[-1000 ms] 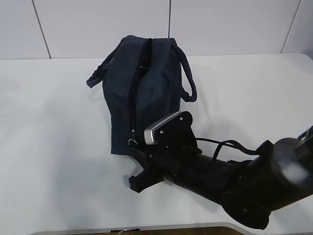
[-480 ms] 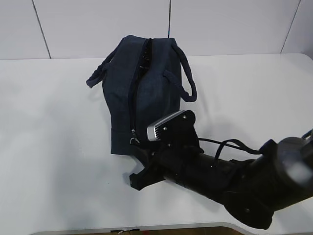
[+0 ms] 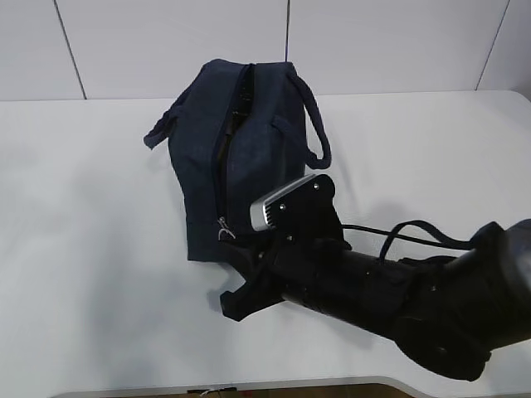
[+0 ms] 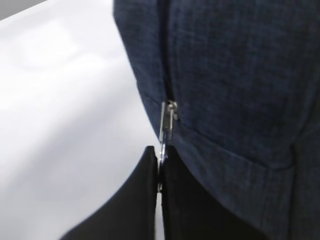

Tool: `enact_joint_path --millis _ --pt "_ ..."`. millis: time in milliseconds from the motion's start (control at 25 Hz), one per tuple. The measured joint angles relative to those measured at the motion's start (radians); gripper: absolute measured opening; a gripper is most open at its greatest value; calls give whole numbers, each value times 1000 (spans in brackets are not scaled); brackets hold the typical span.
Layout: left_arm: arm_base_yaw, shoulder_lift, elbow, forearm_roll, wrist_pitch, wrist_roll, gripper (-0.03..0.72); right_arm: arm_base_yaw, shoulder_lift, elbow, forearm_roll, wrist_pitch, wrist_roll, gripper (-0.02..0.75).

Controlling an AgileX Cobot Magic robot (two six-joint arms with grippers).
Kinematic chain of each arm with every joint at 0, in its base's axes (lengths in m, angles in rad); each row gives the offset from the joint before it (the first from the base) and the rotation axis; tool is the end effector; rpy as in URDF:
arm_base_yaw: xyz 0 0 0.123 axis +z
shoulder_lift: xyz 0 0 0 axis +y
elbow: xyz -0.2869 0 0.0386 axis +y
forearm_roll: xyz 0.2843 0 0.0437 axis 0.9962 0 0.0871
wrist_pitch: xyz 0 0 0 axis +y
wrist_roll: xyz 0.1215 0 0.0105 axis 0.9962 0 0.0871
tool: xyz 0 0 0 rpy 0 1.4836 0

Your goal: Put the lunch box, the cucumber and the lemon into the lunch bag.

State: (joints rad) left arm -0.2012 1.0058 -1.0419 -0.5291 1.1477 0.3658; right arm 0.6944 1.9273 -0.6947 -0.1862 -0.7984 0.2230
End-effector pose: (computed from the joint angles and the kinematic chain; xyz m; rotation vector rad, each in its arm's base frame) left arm 0.2072 -0.0996 0.3507 0.5963 2.4208 -0.6332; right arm 0.2856 0.2589 0.0825 -0.6736 1.8607 0.6484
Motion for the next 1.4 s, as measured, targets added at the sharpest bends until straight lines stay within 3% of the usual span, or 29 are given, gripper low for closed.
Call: enact_joint_path --millis 720,1400 --pt "0 103 20 3 -24 42 225 0 -125 1 -79 138 89 6" --pt "0 273 170 -93 -195 206 226 0 -152 -102 -79 258 89 6"
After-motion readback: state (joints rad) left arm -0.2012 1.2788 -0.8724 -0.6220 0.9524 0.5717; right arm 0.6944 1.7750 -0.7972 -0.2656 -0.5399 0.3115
